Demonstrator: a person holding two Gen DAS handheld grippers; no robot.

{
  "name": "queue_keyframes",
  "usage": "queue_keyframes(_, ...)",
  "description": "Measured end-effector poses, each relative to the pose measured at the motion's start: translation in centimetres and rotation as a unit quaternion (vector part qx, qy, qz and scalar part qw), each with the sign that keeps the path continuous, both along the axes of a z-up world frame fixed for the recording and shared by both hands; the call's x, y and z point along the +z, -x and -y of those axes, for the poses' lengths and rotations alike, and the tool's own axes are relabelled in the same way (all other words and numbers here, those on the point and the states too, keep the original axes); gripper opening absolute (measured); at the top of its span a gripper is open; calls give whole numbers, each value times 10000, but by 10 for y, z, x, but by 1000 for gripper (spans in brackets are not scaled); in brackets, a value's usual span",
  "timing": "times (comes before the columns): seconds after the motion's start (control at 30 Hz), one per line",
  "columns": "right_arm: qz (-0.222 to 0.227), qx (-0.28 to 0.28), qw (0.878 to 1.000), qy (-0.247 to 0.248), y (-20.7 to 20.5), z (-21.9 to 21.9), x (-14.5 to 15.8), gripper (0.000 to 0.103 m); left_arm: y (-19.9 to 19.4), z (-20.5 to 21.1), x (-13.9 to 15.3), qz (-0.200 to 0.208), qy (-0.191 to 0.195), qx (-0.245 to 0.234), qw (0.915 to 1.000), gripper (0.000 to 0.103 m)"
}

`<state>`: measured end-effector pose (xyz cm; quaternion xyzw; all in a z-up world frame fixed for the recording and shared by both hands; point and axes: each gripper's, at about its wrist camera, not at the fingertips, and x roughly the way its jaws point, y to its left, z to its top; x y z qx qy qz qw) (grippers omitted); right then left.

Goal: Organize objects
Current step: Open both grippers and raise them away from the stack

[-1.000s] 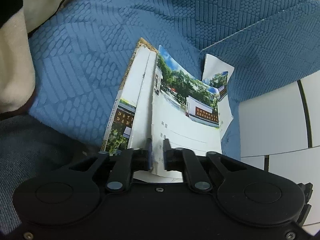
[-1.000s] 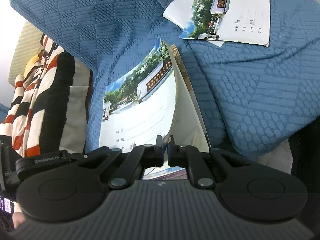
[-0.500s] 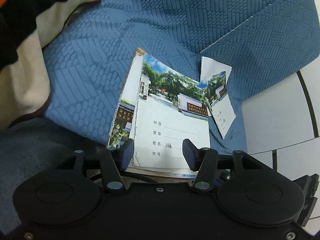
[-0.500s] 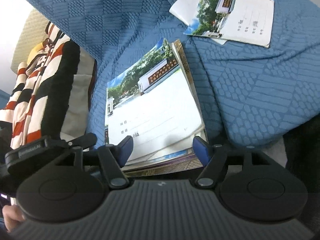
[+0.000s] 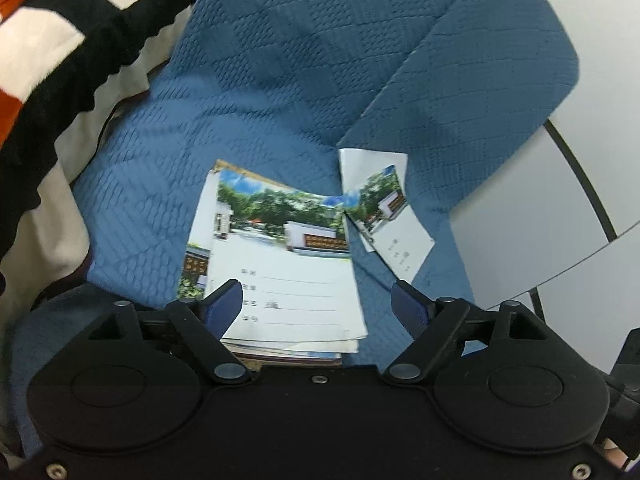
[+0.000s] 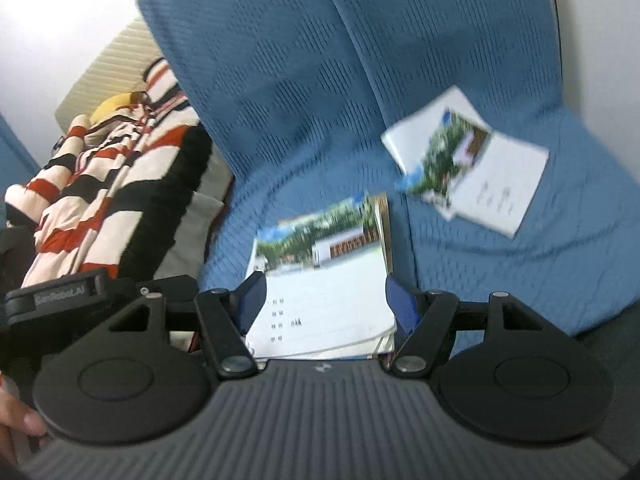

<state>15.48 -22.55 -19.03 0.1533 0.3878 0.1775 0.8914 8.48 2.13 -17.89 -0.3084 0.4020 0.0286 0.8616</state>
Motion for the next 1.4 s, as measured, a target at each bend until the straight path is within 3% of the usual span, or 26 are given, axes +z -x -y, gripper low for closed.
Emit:
queue_keyframes(0.3, 494, 14, 9987, 107, 22, 25, 36, 69, 12, 40, 30, 148, -294, -199, 9993, 93)
queue_keyframes(0.37, 582, -5, 9983, 104, 27, 31, 42, 80, 16, 48, 35, 237, -334, -234, 9989, 101)
queue_keyframes(0.57, 712, -87, 9973, 128, 40, 54, 51, 90, 29, 72, 51, 367, -344, -314, 9982, 102)
queue_keyframes(1.03, 718, -279, 9969, 167, 64, 93, 43, 90, 41, 117, 64, 573, -618, -297, 9960, 102)
queue_keyframes(1.4, 641, -320, 9971, 240, 68, 113, 34, 90, 38, 135, 57, 568, -576, -258, 9964, 102)
